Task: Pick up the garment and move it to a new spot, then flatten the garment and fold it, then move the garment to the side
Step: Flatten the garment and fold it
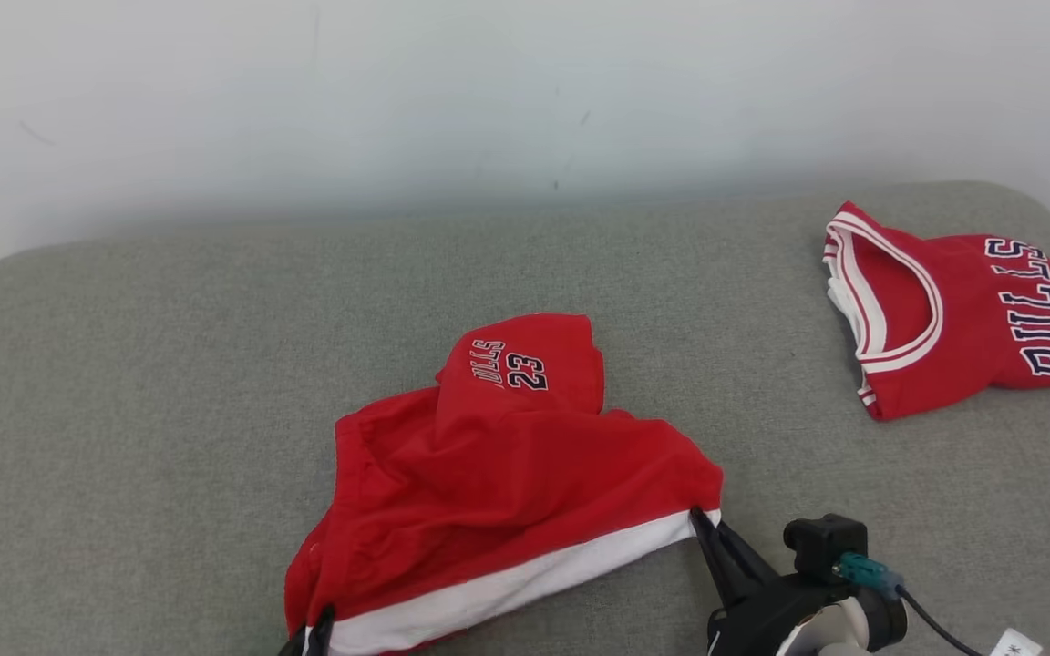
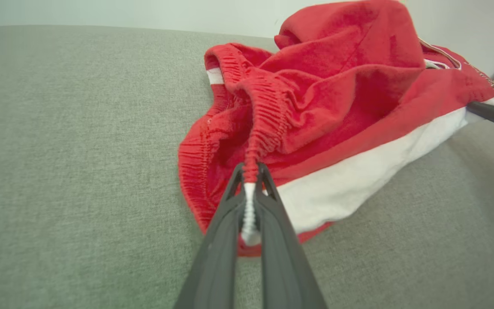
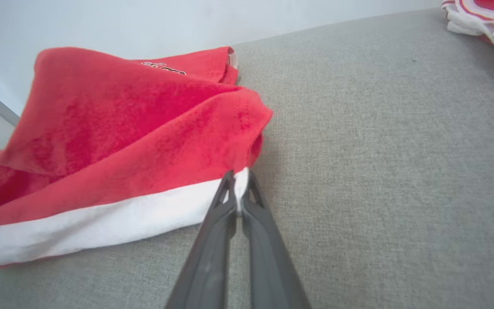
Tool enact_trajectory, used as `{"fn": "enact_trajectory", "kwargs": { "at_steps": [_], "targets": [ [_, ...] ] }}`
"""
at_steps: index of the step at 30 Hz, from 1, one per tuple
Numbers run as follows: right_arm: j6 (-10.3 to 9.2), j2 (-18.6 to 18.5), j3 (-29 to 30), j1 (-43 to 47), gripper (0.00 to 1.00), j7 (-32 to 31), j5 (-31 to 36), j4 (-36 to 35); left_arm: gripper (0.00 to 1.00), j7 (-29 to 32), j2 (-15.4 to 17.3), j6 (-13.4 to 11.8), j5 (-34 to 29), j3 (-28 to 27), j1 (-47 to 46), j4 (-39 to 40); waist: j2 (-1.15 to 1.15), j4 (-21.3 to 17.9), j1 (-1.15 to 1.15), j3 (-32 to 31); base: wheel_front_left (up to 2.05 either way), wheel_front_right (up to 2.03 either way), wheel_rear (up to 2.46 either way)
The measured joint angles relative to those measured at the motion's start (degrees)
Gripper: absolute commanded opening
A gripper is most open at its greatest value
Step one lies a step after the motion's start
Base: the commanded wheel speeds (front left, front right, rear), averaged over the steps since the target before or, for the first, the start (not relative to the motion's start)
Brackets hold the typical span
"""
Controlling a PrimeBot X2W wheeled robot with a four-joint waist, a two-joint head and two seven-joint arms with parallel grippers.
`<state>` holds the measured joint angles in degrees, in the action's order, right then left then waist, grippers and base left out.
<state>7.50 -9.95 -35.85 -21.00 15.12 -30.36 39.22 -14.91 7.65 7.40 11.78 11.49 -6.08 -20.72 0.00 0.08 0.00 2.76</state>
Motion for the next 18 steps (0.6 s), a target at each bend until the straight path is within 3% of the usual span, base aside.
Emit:
{"fn": "enact_trajectory", "kwargs": {
  "at_steps": [9, 18],
  "targets": [
    [0.0, -4.5, -2.9, 0.4, 0.0, -1.8, -6.4, -12.4, 0.0, 0.0, 2.1, 0.0, 0.2, -1.5, -0.1, 5.9, 0.0, -1.2, 0.0, -1.7, 0.0, 0.0, 0.0],
    [0.0, -7.2, -5.3, -7.1, 0.0, -5.7, -10.6, -18.6, 0.0, 4.2, 7.7, 0.1, 1.7, -0.6, -10.8, 10.0, 0.0, -2.1, 0.0, -0.8, 0.0, 0.0, 0.0]
  ]
}}
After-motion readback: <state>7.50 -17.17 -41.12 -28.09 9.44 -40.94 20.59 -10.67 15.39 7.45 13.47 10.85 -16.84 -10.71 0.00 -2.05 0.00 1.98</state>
